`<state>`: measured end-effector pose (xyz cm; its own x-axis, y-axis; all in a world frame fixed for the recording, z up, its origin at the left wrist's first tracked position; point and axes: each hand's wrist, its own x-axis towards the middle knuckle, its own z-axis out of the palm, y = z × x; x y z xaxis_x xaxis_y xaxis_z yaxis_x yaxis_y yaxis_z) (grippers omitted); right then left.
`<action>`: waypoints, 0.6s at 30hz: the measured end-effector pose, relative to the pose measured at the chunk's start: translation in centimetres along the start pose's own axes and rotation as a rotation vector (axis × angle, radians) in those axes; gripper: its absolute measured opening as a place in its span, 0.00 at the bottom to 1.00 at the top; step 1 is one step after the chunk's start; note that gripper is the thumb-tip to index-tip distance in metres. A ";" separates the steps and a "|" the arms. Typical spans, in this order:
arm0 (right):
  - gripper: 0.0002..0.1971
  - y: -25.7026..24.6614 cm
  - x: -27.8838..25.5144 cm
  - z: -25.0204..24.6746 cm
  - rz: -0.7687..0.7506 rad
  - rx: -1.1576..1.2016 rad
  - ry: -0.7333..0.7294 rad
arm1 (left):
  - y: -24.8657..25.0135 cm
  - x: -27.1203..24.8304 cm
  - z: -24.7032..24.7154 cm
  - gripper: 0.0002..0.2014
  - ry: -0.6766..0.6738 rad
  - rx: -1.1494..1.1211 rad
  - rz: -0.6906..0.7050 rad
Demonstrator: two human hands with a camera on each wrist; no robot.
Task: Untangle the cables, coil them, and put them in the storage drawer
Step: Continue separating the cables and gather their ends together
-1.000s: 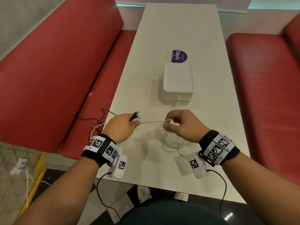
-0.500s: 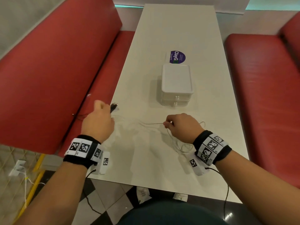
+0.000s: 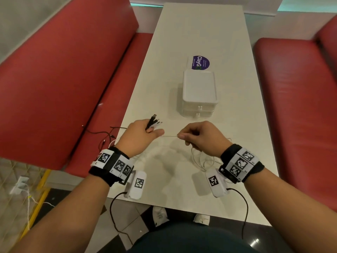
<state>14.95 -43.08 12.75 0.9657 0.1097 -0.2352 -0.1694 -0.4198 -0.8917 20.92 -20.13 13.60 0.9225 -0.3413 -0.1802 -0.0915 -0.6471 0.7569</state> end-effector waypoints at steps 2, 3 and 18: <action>0.03 -0.1 -0.3 -1.0 0.010 0.074 0.022 | -0.7 -0.3 -0.8 0.25 0.046 0.045 -0.006; 0.03 0.0 -0.4 -1.7 0.021 0.076 0.039 | -1.0 -0.4 -1.5 0.24 0.071 0.081 -0.003; 0.25 6.5 -1.2 -3.6 0.289 -0.615 0.038 | -4.8 -0.9 -5.1 0.17 0.114 0.947 -0.001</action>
<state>13.42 -49.22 8.61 0.9065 -0.1111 -0.4073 -0.2903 -0.8646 -0.4101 22.47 -13.27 13.33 0.9491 -0.3046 -0.0800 -0.3104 -0.9476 -0.0752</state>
